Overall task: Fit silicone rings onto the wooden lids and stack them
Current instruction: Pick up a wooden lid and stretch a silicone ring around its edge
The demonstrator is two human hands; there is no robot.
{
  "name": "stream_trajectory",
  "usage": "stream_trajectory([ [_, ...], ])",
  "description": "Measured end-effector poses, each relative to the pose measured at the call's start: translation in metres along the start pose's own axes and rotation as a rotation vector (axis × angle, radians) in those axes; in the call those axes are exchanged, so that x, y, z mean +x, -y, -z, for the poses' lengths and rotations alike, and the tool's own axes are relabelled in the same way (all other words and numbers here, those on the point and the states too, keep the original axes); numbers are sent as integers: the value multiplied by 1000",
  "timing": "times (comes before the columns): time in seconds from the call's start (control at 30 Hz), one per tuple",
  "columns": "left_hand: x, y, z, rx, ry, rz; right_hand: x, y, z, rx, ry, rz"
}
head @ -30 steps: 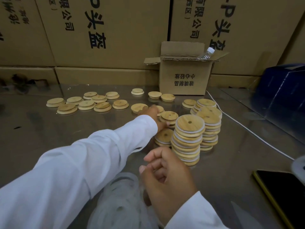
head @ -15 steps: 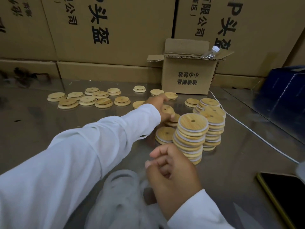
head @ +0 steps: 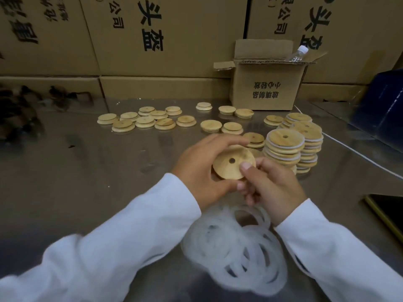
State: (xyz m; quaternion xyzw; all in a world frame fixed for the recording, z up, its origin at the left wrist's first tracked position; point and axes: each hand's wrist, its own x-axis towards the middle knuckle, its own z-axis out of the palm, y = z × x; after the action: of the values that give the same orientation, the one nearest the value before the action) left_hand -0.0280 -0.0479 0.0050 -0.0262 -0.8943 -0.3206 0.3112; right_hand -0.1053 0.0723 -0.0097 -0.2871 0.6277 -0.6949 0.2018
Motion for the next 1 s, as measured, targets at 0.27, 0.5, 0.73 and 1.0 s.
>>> stream_trajectory([
  [0.27, -13, 25, -11, -742, -156, 671, 3, -12, 2, -123, 86, -27],
  [0.5, -12, 41, -8, -1103, -330, 802, 2, -22, 6, -763, -34, 185],
  [0.73, -10, 45, -10, -1167, -426, 818, 0, -27, 4, -956, 56, 176],
  [1.0, -10, 45, -10, -1182, -447, 846, -2, -24, 1, -778, 128, 171],
])
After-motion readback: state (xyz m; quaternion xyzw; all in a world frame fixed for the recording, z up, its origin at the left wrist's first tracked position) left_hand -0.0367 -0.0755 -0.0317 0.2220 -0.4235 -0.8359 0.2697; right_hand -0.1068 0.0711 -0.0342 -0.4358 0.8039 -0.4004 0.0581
